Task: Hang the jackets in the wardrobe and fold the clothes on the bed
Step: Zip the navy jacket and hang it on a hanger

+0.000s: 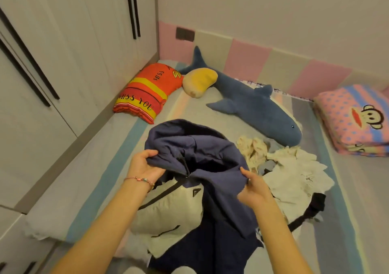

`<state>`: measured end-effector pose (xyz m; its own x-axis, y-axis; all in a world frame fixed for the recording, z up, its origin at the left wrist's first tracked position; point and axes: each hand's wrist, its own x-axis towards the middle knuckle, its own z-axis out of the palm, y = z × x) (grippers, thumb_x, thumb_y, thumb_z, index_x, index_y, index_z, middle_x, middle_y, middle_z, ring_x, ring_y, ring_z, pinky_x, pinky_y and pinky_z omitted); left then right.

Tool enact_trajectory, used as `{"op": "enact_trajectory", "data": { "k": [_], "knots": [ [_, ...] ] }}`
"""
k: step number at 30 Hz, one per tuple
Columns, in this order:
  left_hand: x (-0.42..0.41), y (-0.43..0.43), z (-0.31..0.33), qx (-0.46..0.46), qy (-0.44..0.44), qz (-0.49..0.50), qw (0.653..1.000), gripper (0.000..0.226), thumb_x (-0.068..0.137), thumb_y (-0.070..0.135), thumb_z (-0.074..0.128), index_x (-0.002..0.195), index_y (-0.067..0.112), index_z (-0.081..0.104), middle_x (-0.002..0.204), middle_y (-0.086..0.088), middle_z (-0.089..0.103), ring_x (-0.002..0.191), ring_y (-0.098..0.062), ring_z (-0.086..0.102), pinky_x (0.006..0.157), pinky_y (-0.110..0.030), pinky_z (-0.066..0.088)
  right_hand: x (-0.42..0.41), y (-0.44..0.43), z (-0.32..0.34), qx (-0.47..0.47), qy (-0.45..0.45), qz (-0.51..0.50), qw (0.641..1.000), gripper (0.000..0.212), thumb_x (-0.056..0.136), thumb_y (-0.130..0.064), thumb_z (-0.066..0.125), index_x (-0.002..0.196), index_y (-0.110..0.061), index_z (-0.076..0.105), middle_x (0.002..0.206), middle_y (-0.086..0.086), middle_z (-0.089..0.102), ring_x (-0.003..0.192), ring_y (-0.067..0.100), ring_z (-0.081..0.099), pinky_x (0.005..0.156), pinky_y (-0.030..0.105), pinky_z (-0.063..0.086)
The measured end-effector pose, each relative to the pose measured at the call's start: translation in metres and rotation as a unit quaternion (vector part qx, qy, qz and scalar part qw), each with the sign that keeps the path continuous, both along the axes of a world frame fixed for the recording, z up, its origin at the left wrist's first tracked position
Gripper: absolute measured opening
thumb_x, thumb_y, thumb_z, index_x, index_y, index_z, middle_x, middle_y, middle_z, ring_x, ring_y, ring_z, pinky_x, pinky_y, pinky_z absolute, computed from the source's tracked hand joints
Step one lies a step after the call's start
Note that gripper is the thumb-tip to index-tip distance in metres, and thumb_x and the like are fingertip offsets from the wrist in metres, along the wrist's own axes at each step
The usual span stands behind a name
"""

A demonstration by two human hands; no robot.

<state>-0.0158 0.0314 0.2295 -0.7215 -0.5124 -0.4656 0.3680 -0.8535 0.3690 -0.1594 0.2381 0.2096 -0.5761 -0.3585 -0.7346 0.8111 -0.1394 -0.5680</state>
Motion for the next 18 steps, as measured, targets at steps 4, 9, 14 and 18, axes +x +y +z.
{"op": "enact_trajectory", "data": {
  "k": [4, 9, 14, 18],
  "knots": [
    [0.024, 0.016, -0.015, 0.068, 0.001, 0.019, 0.998, 0.051, 0.031, 0.004, 0.065, 0.082, -0.001, 0.067, 0.076, -0.020, 0.069, 0.068, -0.033, 0.068, 0.053, -0.042, 0.056, 0.001, 0.028, -0.058, 0.154, 0.046, 0.154, 0.975, 0.054, 0.084, -0.041, 0.063, 0.122, -0.004, 0.052, 0.063, 0.007, 0.060, 0.050, 0.020, 0.057, 0.044, 0.027, 0.044],
    [0.024, 0.029, -0.016, 0.075, 0.021, -0.069, 0.995, 0.085, 0.061, 0.025, 0.074, 0.139, 0.011, 0.043, 0.133, -0.018, 0.052, 0.116, -0.034, 0.056, 0.096, -0.047, 0.046, 0.006, 0.025, -0.082, 0.480, 0.353, 0.296, 0.747, 0.089, 0.081, -0.064, 0.056, 0.146, -0.013, 0.025, 0.143, 0.018, 0.035, 0.129, 0.035, 0.039, 0.103, 0.049, 0.037],
    [0.018, 0.042, -0.022, 0.059, 0.056, -0.159, 0.984, 0.063, 0.092, 0.047, 0.042, 0.142, 0.008, 0.038, 0.146, -0.015, 0.038, 0.135, -0.031, 0.037, 0.110, -0.047, 0.030, 0.009, -0.011, -0.073, 0.277, 0.321, 0.338, 0.840, 0.075, 0.073, -0.065, 0.067, 0.123, -0.013, 0.047, 0.115, -0.005, 0.058, 0.107, 0.019, 0.057, 0.083, 0.038, 0.049],
    [0.021, 0.034, -0.008, -0.010, 0.033, -0.208, 0.978, 0.042, 0.086, 0.033, 0.057, 0.117, 0.006, 0.065, 0.125, -0.019, 0.059, 0.115, -0.028, 0.058, 0.099, -0.044, 0.046, -0.003, -0.011, -0.094, 0.374, 0.357, 0.334, 0.788, 0.014, 0.086, -0.011, 0.059, 0.098, -0.007, 0.054, 0.088, 0.009, 0.059, 0.083, 0.025, 0.056, 0.069, 0.044, 0.050]
  ]
}}
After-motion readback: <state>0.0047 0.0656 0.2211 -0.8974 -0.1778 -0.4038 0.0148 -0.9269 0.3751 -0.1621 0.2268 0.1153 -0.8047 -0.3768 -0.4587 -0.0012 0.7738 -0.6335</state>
